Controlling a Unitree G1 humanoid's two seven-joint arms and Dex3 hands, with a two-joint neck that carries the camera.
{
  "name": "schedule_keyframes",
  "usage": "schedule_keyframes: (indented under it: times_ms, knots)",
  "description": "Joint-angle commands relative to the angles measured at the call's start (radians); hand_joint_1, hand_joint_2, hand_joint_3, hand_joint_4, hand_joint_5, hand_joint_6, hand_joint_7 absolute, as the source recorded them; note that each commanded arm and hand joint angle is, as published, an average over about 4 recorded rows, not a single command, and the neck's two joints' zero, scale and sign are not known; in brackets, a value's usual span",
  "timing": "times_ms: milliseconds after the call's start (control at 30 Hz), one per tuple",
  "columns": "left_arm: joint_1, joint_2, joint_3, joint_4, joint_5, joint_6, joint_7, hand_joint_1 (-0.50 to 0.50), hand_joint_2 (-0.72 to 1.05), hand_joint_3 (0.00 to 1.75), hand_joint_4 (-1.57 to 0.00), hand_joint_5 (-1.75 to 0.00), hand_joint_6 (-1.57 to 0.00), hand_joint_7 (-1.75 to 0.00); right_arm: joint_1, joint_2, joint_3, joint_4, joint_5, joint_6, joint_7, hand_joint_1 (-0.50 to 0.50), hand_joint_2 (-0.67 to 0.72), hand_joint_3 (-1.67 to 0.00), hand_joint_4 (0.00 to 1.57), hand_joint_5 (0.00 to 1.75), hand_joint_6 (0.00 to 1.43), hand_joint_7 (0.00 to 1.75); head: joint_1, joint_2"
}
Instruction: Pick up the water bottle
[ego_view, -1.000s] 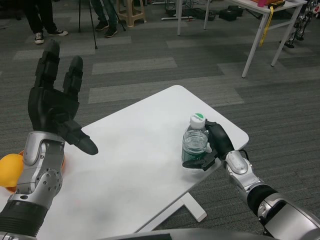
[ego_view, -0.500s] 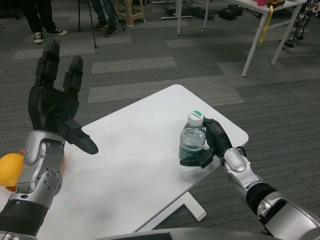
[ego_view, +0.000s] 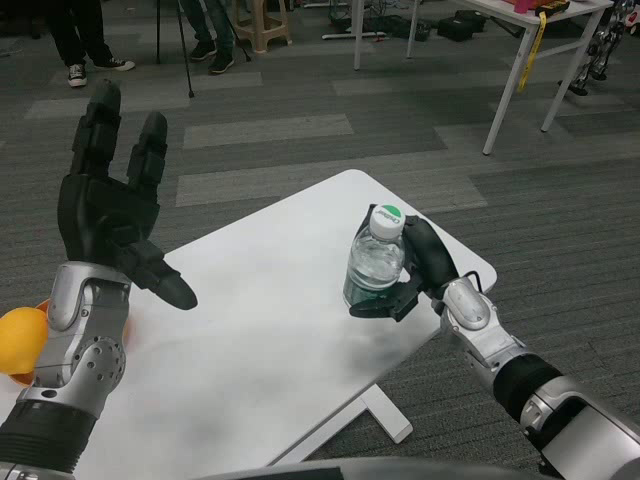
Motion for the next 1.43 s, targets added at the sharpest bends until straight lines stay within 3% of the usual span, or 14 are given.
schedule_keyframes:
  times_ms: [33,333,467,700,1133,1433]
  knots:
    - [0.012,-0.001,-0.002,0.003,-0.002,-0.004,-0.006,-0.46,-0.55,0.09,0.00,-0.10,0.00,0.00,-0.050,-0.022,0.000,-0.067,0.008,0.000,-0.005,0.42,-0.22,-1.03,1.50,1.26,1.06,1.54,-0.002,0.009]
    - [0.021,0.007,-0.002,0.001,-0.004,-0.004,-0.005,-0.46,-0.55,0.09,0.00,-0.10,0.00,0.00,-0.112,-0.069,0.013,-0.138,0.010,0.009,-0.006,0.42,-0.22,-1.11,1.48,1.26,1.06,1.47,0.001,0.034]
    - [0.026,0.009,-0.002,-0.001,-0.006,-0.004,-0.005,-0.46,-0.55,0.09,0.00,-0.10,0.00,0.00,-0.150,-0.090,0.016,-0.157,0.011,0.012,-0.006,0.42,-0.29,-1.11,1.48,1.24,1.06,1.47,0.004,0.051]
    - [0.025,0.010,-0.006,-0.001,-0.007,-0.002,-0.005,-0.46,-0.55,0.09,0.00,-0.10,0.00,0.00,-0.196,-0.109,0.017,-0.161,0.013,0.014,-0.006,0.42,-0.29,-1.11,1.48,1.26,1.06,1.47,0.003,0.076]
    - [0.024,0.010,-0.014,0.002,-0.007,-0.002,-0.011,-0.46,-0.55,0.09,0.00,-0.10,0.00,0.00,-0.221,-0.117,0.010,-0.126,0.014,0.016,-0.006,0.42,-0.29,-1.11,1.48,1.24,1.06,1.47,0.006,0.166]
    - [0.022,0.010,-0.015,0.002,-0.009,-0.002,-0.011,-0.46,-0.55,0.06,0.00,-0.10,0.00,0.00,-0.221,-0.115,0.006,-0.115,0.014,0.016,-0.006,0.42,-0.29,-1.11,1.48,1.26,1.06,1.47,0.004,0.173]
